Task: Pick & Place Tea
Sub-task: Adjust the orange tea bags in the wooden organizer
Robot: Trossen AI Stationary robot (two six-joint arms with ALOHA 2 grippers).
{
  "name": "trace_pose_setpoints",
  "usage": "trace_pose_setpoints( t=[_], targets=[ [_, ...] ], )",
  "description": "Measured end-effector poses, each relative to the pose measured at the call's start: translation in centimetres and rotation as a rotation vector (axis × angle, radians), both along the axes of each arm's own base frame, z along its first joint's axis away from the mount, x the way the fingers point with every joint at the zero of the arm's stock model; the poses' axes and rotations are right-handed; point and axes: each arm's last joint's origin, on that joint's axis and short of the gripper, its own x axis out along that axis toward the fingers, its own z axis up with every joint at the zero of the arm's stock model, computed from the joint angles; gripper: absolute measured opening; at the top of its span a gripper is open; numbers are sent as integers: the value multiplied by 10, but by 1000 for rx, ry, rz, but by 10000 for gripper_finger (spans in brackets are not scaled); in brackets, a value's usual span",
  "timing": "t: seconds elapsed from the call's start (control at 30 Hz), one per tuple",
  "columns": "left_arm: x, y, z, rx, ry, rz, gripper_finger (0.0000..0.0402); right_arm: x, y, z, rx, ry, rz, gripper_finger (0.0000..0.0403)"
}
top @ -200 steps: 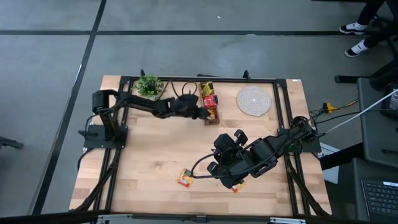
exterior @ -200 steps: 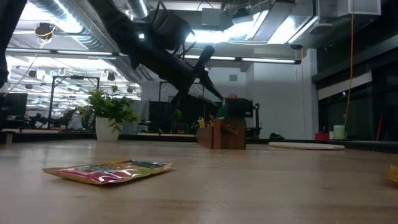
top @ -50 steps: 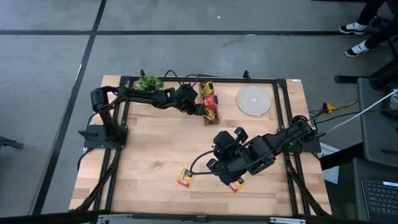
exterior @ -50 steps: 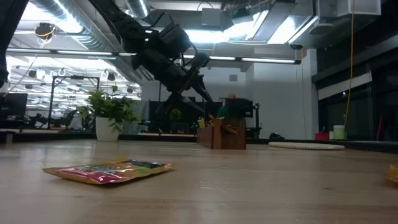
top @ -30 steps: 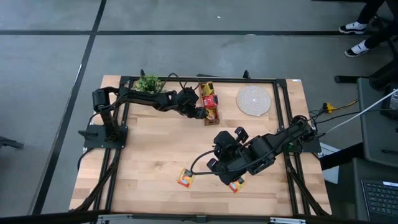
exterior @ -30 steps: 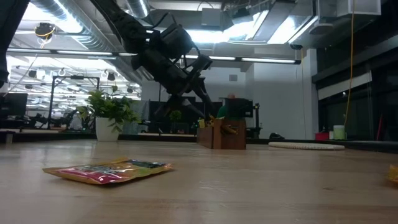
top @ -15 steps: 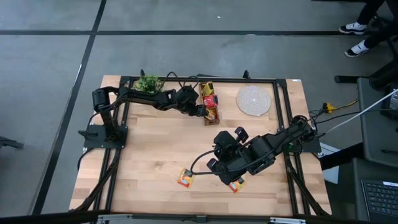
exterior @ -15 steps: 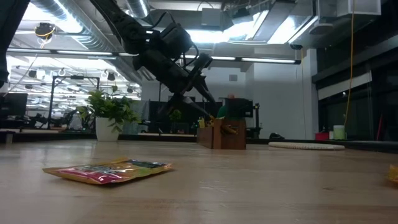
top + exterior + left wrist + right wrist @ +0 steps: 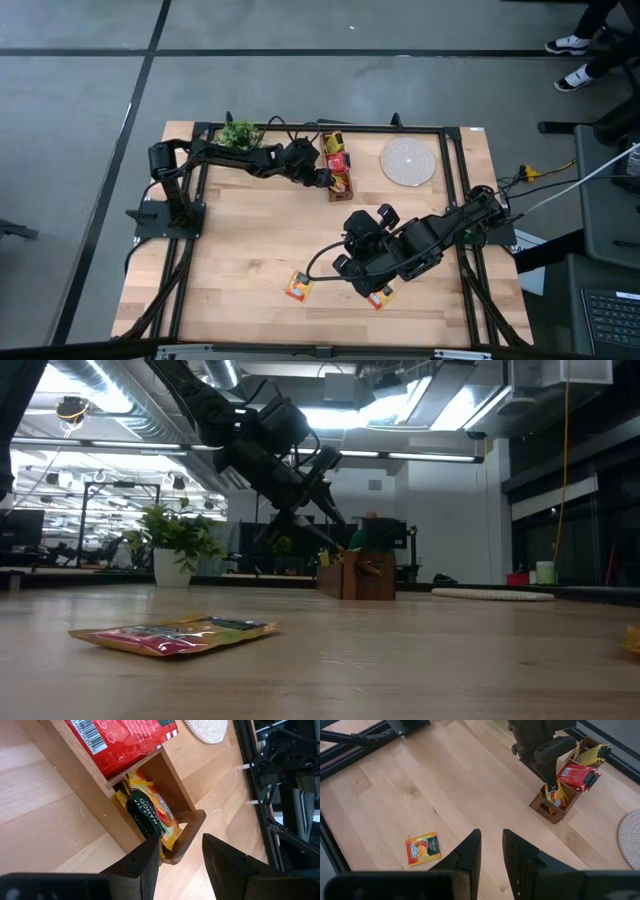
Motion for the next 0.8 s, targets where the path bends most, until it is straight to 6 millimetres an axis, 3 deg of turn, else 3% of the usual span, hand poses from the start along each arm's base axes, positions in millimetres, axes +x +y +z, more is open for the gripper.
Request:
trace_pose_setpoints(
  t=[0.43, 0.57, 0.8],
  targets=[
    [1, 1, -10, -14, 35, 12, 143, 0, 0, 0, 0, 0, 0, 82],
    [10, 0, -15, -40, 31, -10, 143, 0, 0, 0, 0, 0, 0, 82],
    [21, 4, 0, 22, 23, -12, 143, 0, 0, 0, 5, -3, -5, 82]
  ],
)
